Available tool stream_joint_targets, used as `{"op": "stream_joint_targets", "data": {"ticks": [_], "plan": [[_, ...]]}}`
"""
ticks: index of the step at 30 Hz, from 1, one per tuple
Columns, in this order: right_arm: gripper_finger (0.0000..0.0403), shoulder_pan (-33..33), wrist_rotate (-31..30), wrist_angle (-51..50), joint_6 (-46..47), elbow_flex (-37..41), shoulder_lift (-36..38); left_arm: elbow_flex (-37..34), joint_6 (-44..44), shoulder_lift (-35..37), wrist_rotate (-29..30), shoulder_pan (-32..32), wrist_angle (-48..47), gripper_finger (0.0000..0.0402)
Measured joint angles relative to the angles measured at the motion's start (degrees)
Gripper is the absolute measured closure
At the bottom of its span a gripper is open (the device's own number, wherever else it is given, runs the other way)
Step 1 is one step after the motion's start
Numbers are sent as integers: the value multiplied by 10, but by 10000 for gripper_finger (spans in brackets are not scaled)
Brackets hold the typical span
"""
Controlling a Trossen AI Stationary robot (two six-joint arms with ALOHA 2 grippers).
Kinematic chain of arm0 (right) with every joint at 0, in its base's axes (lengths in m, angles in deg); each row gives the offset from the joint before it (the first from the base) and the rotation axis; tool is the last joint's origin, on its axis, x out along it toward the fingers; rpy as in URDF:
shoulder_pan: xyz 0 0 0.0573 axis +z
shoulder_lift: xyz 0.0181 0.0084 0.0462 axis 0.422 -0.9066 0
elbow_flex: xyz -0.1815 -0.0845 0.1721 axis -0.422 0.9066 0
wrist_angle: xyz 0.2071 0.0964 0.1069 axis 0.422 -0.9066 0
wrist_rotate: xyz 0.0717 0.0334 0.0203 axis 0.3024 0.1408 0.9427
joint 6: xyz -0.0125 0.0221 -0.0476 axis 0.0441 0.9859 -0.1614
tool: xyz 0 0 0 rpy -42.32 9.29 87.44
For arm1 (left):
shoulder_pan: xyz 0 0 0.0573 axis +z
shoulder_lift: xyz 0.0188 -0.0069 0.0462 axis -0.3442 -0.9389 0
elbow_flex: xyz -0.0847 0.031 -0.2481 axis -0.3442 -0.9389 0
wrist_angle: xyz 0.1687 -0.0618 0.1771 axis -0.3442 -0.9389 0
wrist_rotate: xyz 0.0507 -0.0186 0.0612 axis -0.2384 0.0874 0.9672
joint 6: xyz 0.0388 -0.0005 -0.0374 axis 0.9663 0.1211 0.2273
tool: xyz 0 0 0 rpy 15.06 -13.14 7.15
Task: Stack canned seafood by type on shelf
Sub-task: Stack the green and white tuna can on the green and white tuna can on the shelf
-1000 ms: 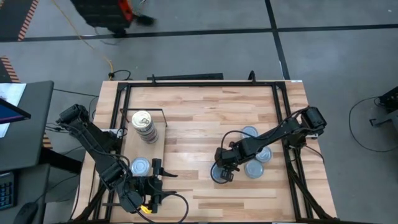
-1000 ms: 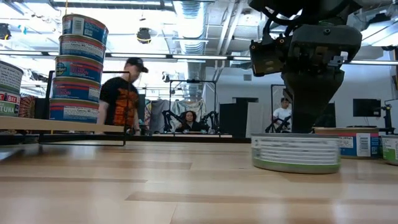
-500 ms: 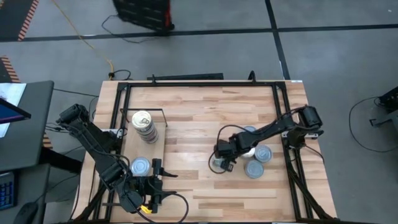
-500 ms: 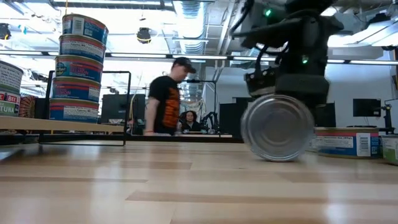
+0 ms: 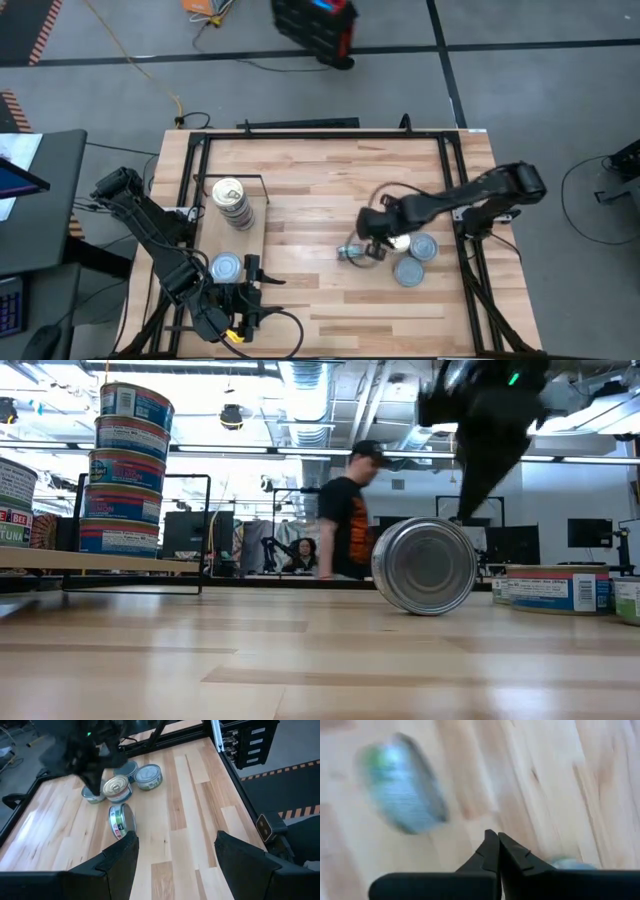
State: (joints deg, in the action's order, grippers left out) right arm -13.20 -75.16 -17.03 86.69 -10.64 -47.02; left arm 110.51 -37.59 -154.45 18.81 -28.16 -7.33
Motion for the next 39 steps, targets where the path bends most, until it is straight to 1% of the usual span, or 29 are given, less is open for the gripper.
{"op": "stream_joint_targets", "data": {"ticks": [3,6,8,11,14,16,18,21,25,29,31,33,39], "plan": [[363,47,-21,46,-29,8,25,0,0,0,0,0,0,150],[324,78,-22,58,-37,12,25,0,-8,0,0,0,0,150],[284,90,-22,76,-37,12,20,0,-14,0,0,0,0,150],[206,97,-24,104,-39,12,7,0,-15,0,1,0,0,150],[126,102,-21,124,-71,12,-12,0,-12,0,1,0,-1,150],[82,101,-24,133,-85,11,-22,0,-9,0,1,0,-3,150],[49,97,-26,131,-93,11,-29,0,-2,0,1,0,-2,150],[23,90,-27,121,-96,11,-36,0,1,0,1,0,-2,150],[22,86,-28,135,-117,10,-51,0,11,0,3,3,-2,150],[48,84,-17,137,-122,10,-94,0,8,0,4,10,-3,150],[74,83,-12,136,-122,10,-113,0,2,0,-1,10,-3,150],[109,83,-12,135,-122,11,-122,0,1,0,-3,10,-3,150],[226,93,-10,132,-122,10,-112,-4,-19,0,-7,12,1,150]]}}
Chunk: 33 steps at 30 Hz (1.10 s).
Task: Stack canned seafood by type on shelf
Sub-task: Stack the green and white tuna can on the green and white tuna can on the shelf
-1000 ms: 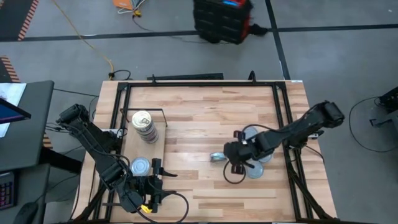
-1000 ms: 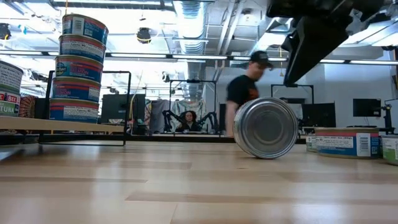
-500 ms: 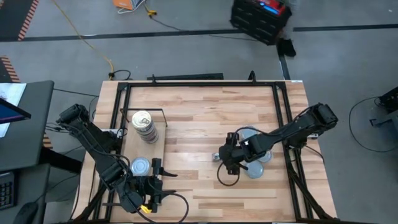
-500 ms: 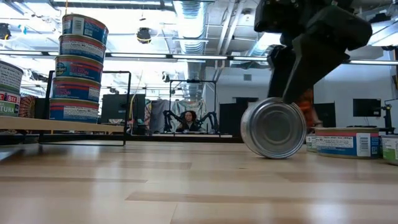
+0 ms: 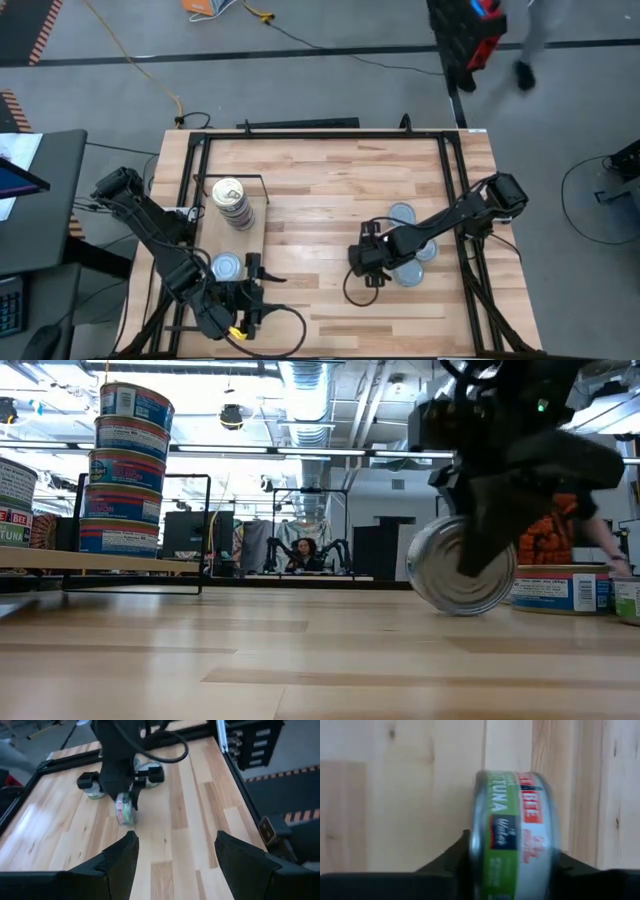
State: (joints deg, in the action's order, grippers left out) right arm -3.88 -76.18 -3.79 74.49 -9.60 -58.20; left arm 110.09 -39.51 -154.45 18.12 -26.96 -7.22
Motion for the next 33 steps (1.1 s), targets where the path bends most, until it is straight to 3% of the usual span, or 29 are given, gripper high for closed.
{"op": "stream_joint_targets", "data": {"ticks": [2,5,11,17,21,24,28,33], "plan": [[252,4,2,4,-2,0,9,-17,-6,0,4,9,21,150],[251,12,-10,36,-14,0,25,-49,-22,0,5,35,40,150],[251,44,-94,193,-93,0,53,-71,-29,0,0,82,53,150],[230,73,-178,326,-187,0,49,-71,44,-14,-23,99,112,150],[231,74,-185,373,-216,0,49,-71,123,-43,-8,99,170,150],[248,74,-186,403,-246,0,49,-69,166,-67,48,101,204,150],[249,75,-186,413,-255,0,49,-60,173,-76,86,104,216,150],[238,77,-186,446,-277,0,49,-59,147,-76,76,116,214,150]]}}
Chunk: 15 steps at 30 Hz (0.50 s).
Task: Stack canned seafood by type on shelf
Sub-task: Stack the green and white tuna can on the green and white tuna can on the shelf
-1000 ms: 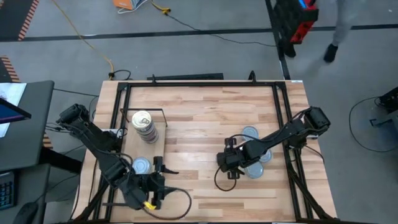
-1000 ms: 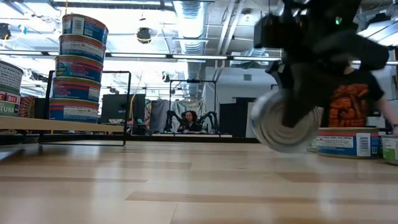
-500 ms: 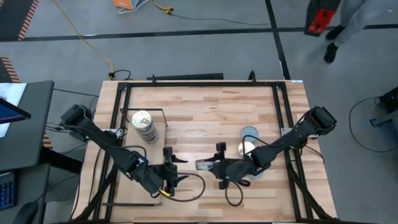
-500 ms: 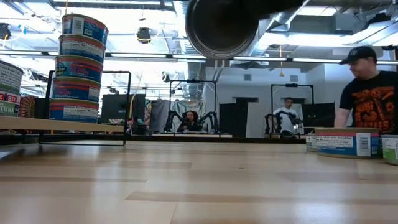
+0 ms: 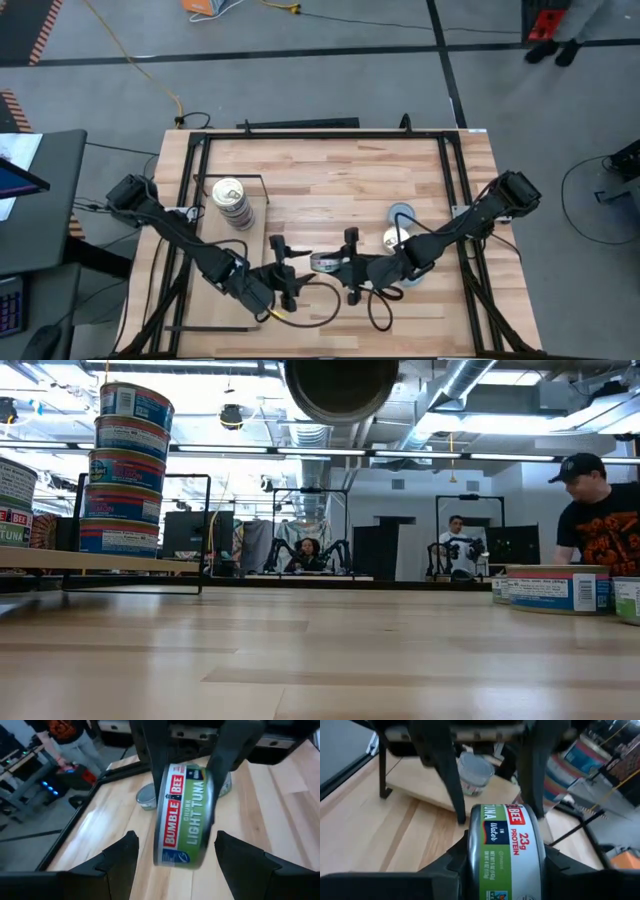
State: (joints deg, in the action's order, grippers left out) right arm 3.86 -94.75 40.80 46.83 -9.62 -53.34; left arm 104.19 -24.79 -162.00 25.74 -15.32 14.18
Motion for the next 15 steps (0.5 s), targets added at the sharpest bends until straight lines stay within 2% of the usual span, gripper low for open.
{"op": "stream_joint_targets", "data": {"ticks": [5,11,15], "plan": [[249,8,2,40,-41,0,0,0,-1,0,-72,15,-1,150],[248,16,8,75,-65,0,0,0,15,0,-74,22,-1,150],[225,16,8,90,-69,0,0,0,44,0,-72,22,15,166]]}}
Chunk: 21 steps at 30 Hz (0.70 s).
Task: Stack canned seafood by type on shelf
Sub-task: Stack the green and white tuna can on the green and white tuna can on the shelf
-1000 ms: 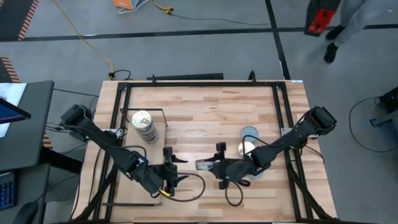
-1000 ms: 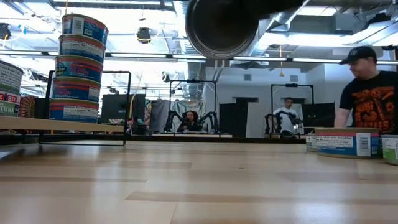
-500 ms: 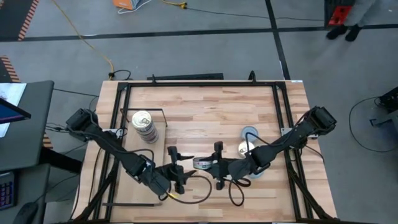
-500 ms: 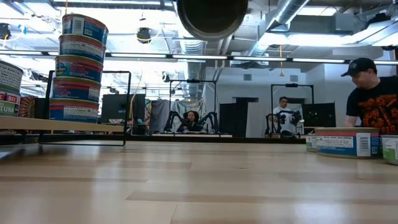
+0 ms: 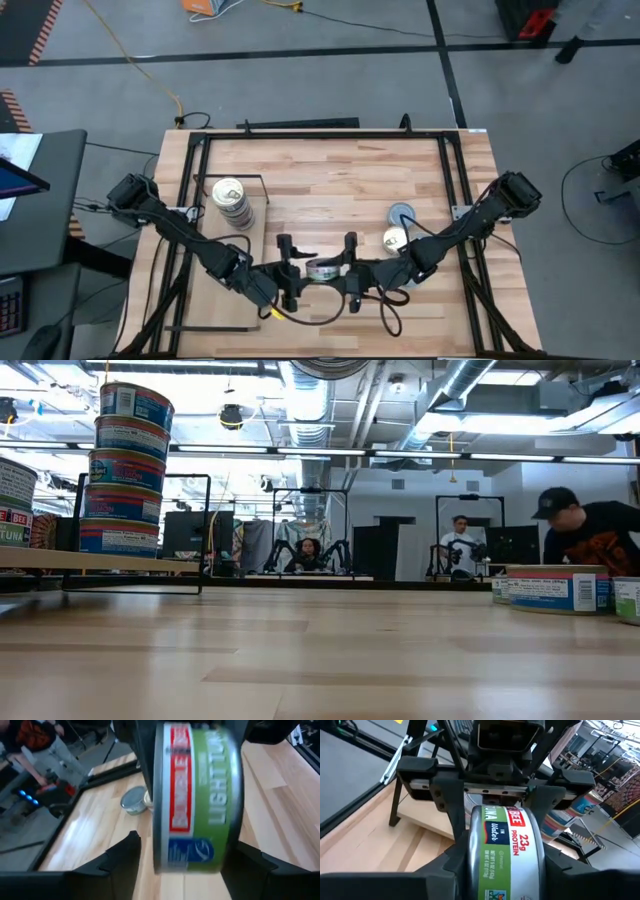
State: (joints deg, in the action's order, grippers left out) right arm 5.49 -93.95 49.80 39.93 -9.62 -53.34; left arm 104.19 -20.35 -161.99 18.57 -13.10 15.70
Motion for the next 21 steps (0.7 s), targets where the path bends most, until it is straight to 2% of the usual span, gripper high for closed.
{"op": "stream_joint_targets", "data": {"ticks": [3,7,11,16,21], "plan": [[222,-2,0,1,0,0,0,0,20,0,1,-2,19,204],[239,-2,20,5,2,0,0,0,39,0,7,-8,33,268],[237,-2,37,26,26,0,0,0,48,3,12,-17,46,269],[171,7,44,41,37,0,8,0,51,20,45,-40,17,269],[103,25,46,15,28,0,40,0,-32,62,46,-72,-97,269]]}}
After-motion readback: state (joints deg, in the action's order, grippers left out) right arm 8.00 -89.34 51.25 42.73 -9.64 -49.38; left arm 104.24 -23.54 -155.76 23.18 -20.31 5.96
